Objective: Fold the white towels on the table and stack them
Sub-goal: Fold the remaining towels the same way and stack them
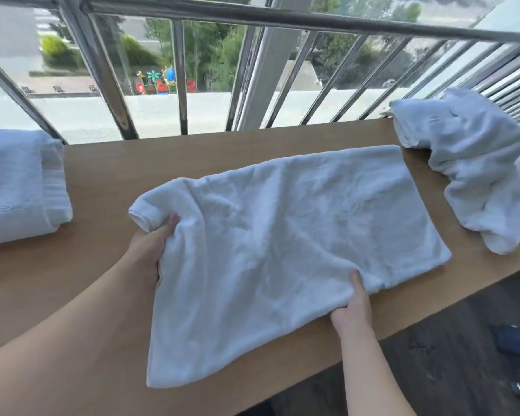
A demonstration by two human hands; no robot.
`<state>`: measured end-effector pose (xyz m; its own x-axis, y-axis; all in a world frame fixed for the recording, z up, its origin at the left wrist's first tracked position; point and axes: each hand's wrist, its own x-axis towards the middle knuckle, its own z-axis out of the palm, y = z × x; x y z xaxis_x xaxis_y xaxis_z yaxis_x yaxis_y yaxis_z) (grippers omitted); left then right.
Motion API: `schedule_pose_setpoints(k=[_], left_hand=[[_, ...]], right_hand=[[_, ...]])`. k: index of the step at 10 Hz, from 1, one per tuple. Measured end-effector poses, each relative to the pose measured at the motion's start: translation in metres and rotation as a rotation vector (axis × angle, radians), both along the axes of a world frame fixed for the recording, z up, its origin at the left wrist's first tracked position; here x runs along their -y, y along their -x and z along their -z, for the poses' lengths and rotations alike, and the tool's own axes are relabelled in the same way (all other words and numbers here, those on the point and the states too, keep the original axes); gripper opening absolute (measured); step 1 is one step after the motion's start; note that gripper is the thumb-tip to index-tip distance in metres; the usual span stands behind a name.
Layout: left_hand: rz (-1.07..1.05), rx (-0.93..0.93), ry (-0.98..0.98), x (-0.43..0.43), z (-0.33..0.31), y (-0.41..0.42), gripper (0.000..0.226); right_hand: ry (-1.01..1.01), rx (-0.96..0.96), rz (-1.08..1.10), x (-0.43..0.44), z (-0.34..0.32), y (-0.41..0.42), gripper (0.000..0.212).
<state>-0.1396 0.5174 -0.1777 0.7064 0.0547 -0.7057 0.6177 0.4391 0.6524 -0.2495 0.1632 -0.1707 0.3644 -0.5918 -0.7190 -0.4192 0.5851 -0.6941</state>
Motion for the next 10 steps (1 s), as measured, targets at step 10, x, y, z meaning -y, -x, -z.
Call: schedule_pose_setpoints(k=[10], left_hand=[[-0.228,0.087,-1.142,-0.032,0.014,-0.028,0.040]], right_hand=[[1.475,0.069,-1.682,-0.068,0.030,-0.122,0.068]])
